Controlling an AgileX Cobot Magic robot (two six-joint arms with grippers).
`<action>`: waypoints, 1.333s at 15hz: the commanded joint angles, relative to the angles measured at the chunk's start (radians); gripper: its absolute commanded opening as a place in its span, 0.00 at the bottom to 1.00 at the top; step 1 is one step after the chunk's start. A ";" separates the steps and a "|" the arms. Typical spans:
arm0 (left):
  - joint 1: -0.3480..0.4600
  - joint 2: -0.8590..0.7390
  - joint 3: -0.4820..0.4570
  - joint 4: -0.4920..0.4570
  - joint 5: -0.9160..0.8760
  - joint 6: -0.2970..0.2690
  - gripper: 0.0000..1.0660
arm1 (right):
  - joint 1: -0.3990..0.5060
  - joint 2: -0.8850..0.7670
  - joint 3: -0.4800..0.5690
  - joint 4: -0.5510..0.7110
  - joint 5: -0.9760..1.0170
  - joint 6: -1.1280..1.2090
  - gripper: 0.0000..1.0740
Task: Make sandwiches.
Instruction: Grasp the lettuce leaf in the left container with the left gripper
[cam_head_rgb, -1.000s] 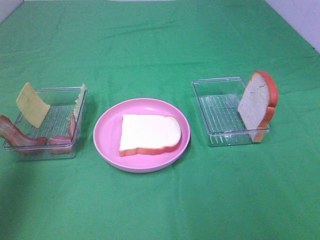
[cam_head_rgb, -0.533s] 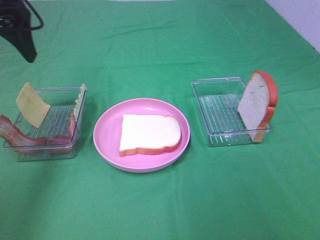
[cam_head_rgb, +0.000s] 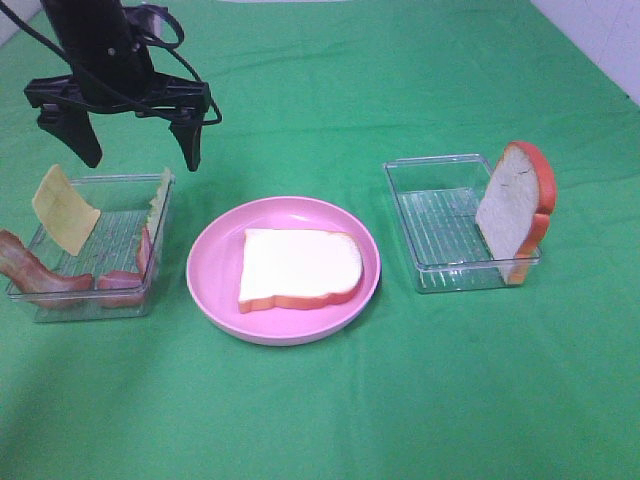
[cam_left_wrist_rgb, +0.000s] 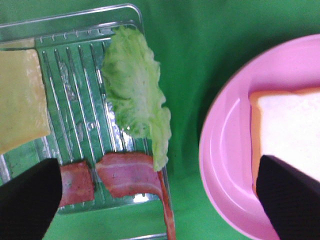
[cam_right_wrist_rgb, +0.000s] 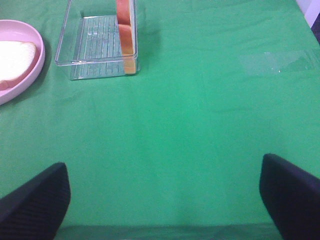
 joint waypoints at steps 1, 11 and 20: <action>-0.008 0.048 -0.030 0.018 0.100 -0.013 0.96 | -0.001 -0.028 0.003 -0.002 -0.014 -0.004 0.92; -0.008 0.134 -0.032 0.048 0.087 -0.002 0.96 | -0.001 -0.028 0.003 -0.002 -0.014 -0.004 0.92; -0.008 0.145 -0.031 0.018 0.085 0.021 0.48 | -0.001 -0.028 0.003 -0.002 -0.014 -0.004 0.92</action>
